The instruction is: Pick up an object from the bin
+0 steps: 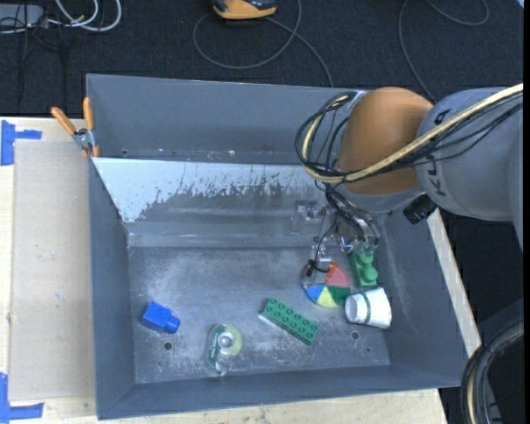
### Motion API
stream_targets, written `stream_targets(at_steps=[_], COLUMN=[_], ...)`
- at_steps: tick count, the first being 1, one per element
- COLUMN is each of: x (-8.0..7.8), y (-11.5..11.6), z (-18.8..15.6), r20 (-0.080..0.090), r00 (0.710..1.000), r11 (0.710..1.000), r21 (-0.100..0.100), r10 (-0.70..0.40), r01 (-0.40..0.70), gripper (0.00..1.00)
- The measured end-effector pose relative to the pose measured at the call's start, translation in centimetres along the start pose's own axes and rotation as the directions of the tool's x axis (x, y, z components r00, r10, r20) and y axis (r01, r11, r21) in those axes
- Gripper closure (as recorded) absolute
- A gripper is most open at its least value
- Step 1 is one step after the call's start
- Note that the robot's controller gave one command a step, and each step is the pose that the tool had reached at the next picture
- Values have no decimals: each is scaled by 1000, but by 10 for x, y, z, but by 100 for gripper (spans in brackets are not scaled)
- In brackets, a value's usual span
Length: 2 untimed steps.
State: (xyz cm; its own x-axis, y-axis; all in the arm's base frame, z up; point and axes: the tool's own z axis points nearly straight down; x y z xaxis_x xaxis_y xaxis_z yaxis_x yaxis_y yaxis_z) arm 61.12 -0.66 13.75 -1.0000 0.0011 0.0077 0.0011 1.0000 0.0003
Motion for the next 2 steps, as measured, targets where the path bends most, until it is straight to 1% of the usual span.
stream_targets(at_steps=[1, 2], x=[-1, 17], y=[0, -66], z=[-5, 57], r20=[7, 2], r00=[1000, 980], r11=[1000, 980], r21=[0, -1], r10=[0, 200], r01=[0, -200], gripper=[0, 0])
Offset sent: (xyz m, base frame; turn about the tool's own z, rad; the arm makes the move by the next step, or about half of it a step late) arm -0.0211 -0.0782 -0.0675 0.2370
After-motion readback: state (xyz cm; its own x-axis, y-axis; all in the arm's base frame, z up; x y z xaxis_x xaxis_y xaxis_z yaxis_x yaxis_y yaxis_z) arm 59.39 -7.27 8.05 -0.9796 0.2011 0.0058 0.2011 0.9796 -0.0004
